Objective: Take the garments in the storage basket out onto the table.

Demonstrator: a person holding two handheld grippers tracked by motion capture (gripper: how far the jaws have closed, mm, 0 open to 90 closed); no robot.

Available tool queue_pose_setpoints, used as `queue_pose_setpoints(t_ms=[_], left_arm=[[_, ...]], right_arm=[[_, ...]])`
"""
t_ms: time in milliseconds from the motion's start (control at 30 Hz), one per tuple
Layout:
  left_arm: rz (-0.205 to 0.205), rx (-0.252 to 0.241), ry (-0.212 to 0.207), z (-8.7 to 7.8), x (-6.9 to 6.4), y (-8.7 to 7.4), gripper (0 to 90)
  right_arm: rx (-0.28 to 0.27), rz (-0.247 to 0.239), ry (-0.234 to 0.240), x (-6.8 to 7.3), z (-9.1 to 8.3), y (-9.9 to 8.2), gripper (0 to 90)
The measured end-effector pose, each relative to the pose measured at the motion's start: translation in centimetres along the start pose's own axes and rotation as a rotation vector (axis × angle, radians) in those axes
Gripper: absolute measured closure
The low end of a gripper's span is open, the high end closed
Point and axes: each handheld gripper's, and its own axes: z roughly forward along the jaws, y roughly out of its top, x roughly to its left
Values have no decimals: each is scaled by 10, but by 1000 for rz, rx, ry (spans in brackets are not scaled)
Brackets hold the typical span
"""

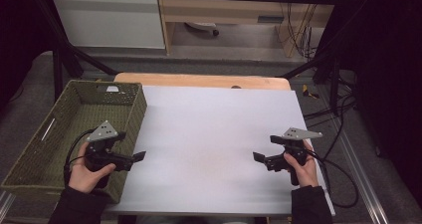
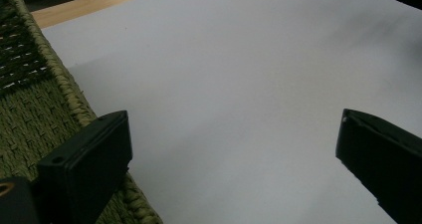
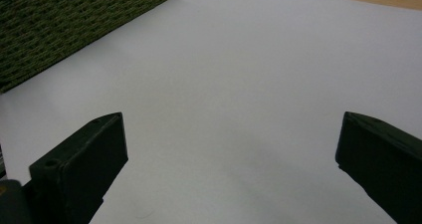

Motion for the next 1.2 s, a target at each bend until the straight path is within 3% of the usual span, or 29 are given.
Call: queue_pose_setpoints(t_ms=[900, 1200], left_arm=[[-4, 31, 36, -14, 1, 2, 8], [-13, 25, 51, -26, 5, 0, 7]], right_arm=[[2, 0, -2, 0, -1, 0, 7], [9, -4, -5, 0, 1, -1, 7]])
